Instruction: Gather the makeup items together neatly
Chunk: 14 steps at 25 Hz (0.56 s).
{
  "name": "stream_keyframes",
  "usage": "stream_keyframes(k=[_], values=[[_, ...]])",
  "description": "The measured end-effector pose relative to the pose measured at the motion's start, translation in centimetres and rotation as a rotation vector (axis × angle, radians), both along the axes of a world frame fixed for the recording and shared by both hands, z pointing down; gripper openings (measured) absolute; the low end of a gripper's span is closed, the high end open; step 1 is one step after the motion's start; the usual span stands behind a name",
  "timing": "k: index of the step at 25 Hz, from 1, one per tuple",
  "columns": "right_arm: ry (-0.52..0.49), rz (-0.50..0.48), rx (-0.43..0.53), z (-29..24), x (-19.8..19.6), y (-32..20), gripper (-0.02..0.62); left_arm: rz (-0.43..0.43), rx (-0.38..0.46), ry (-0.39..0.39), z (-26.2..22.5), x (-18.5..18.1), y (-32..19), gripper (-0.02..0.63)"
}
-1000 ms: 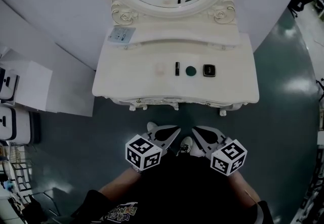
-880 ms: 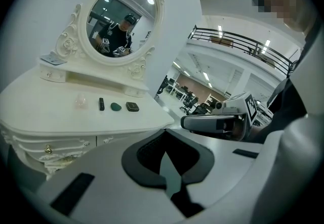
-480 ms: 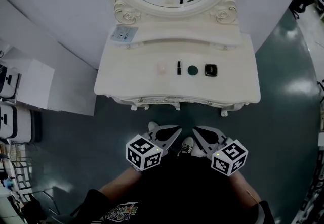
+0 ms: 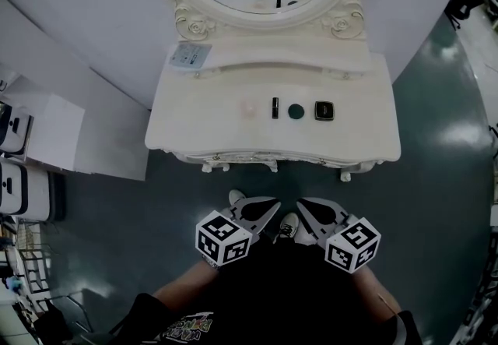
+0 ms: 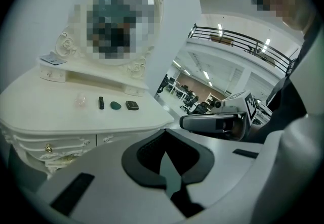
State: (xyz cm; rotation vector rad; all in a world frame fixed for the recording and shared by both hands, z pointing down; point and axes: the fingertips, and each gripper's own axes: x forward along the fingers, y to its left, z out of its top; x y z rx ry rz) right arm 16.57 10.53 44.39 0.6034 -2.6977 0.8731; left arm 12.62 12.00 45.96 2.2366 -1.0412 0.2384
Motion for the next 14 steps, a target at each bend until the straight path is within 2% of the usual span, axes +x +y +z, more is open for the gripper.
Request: stream_keyframes(k=[14], values=[[0.000,-0.008,-0.009,0.49,-0.46,-0.72,0.028,-0.001,-0.001,-0.001,0.33,-0.24,-0.68,0.008]])
